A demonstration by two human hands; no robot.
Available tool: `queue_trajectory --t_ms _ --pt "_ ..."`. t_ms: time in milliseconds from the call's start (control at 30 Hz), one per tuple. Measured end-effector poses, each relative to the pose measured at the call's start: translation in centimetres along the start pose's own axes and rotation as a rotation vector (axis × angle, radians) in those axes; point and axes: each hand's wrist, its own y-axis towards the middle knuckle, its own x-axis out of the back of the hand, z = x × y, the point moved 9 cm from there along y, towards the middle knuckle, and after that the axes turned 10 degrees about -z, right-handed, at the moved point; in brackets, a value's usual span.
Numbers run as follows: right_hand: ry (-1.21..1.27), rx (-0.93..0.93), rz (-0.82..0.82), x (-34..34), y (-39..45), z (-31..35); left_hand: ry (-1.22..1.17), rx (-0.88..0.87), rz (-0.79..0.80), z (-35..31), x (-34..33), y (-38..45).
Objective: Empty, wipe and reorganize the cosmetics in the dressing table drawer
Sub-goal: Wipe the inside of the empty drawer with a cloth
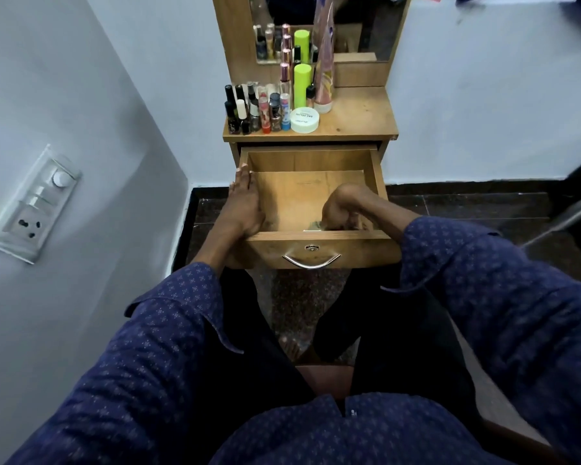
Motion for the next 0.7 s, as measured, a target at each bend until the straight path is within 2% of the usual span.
queue_trajectory --t_ms 100,300,433,567,700 --pt "0.185 0.090 -0.019 0.3 0.5 -0.2 0.015 -0.006 -0.007 -0.2 0.1 0.4" --pt "0.581 0.423 -0.200 0.9 -1.0 7.9 -0.076 -0.006 -0.022 -2.0 -0.1 -0.3" --pt "0.770 0.455 -0.158 0.8 -0.7 6.2 -0.139 -0.014 -0.084 -1.7 1.1 -1.0" --pt "0.866 0.468 -0.407 4.2 -2.5 2.8 -0.272 -0.067 -0.164 -2.2 2.7 -0.8" --pt "0.921 0.464 -0.510 5.7 -4.8 -0.9 -0.503 -0.041 -0.201 -5.0 2.8 -0.8"
